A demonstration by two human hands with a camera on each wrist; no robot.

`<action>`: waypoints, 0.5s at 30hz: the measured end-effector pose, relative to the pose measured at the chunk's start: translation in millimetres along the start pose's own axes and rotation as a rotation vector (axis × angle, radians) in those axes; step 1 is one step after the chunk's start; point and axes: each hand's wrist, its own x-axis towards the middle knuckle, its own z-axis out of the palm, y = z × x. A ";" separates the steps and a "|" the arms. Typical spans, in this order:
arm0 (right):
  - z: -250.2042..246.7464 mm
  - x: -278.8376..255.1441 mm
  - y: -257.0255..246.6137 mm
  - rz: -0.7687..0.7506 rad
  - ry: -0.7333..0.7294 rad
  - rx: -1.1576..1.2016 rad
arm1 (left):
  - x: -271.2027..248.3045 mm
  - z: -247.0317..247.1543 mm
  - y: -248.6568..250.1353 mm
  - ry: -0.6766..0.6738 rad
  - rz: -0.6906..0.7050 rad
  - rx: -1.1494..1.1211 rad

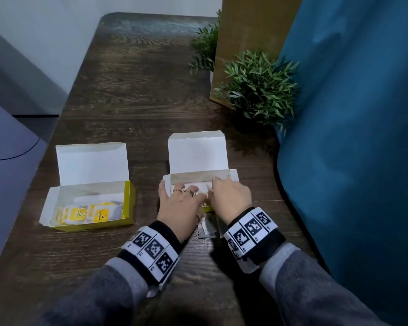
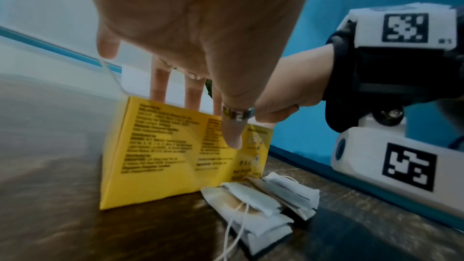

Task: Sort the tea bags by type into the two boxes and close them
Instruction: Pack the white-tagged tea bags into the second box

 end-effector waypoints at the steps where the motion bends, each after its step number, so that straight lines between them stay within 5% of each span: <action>1: 1.4 -1.0 -0.6 -0.013 -0.019 -0.008 | 0.2 0.6 -0.9 0.012 -0.005 -0.013; 11: -5.9 -13.7 9.7 -0.088 -0.196 0.070 | -0.4 5.5 -3.2 0.090 -0.042 -0.144; 15: -14.6 -20.2 25.0 0.015 0.027 0.384 | 1.2 4.4 -1.3 0.055 0.037 -0.039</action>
